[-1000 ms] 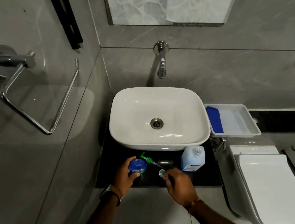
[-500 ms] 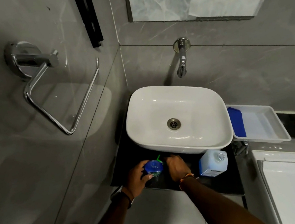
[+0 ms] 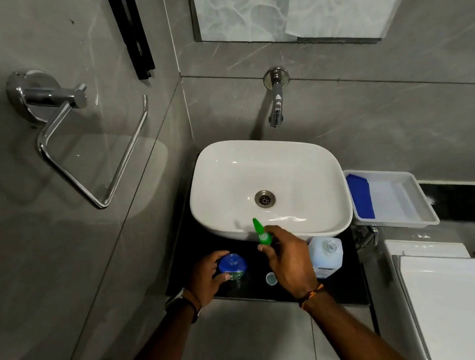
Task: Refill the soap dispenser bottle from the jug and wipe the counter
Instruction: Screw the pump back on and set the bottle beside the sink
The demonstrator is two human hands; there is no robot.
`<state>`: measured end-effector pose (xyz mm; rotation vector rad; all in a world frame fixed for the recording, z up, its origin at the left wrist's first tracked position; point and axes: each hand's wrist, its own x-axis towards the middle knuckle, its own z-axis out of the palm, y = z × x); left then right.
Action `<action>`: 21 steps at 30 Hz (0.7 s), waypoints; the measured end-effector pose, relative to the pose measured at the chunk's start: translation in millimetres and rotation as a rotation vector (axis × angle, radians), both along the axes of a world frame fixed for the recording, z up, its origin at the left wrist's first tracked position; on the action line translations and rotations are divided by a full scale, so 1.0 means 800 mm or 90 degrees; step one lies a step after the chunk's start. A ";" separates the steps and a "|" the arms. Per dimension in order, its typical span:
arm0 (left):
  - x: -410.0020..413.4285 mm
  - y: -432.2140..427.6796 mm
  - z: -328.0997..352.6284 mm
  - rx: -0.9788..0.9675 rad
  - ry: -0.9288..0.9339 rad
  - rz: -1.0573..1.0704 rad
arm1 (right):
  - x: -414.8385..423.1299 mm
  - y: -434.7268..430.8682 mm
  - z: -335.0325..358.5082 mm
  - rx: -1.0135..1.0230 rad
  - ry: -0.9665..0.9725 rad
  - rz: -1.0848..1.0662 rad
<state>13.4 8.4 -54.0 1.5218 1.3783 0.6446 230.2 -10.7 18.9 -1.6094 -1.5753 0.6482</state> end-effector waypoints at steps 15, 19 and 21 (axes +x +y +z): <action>0.008 -0.006 0.006 -0.005 0.001 0.026 | -0.028 0.012 0.045 -0.042 0.324 0.075; 0.007 -0.005 0.006 -0.007 0.001 0.023 | -0.034 0.012 0.026 -0.075 0.299 0.066; 0.007 -0.005 0.006 -0.011 0.000 0.026 | -0.035 0.014 0.018 -0.093 0.270 0.087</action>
